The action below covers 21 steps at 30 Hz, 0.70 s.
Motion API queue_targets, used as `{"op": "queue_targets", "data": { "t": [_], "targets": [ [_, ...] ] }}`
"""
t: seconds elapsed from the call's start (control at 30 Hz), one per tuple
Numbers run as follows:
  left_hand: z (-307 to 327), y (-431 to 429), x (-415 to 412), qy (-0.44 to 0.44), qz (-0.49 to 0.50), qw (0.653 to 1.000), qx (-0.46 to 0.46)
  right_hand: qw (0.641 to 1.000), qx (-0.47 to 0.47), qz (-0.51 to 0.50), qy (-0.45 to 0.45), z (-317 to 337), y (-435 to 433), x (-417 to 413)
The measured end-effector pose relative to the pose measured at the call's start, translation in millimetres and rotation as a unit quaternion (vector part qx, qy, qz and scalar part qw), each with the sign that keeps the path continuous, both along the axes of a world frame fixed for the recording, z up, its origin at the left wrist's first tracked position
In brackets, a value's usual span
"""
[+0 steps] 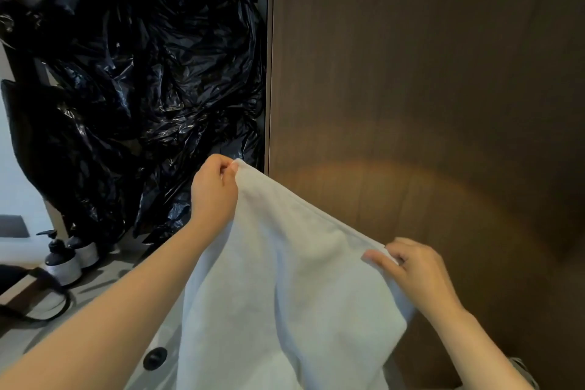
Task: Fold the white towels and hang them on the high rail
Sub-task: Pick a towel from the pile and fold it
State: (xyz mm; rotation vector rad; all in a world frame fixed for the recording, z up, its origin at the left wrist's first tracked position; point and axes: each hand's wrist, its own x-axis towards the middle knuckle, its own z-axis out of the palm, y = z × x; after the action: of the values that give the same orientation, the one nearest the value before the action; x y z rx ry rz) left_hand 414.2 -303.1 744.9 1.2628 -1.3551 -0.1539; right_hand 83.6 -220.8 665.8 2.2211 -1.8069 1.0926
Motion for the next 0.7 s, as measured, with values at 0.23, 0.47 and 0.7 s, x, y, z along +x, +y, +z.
{"op": "queue_targets", "data": {
  "t": [0.23,0.47,0.7],
  "targets": [
    [54.9,-4.6,10.3,0.032,0.016,0.997,-0.065,0.991,-0.125,-0.001,0.054,112.8,-15.2,-1.3],
    [97.8,-7.4,19.9,0.048,0.038,0.99,-0.128,0.968,-0.198,-0.008,0.153,203.0,-26.9,-5.6],
    [105.0,-9.1,19.1,0.047,0.031,0.988,-0.146,0.98,-0.176,-0.004,0.092,212.3,-36.4,-16.9]
  ]
}}
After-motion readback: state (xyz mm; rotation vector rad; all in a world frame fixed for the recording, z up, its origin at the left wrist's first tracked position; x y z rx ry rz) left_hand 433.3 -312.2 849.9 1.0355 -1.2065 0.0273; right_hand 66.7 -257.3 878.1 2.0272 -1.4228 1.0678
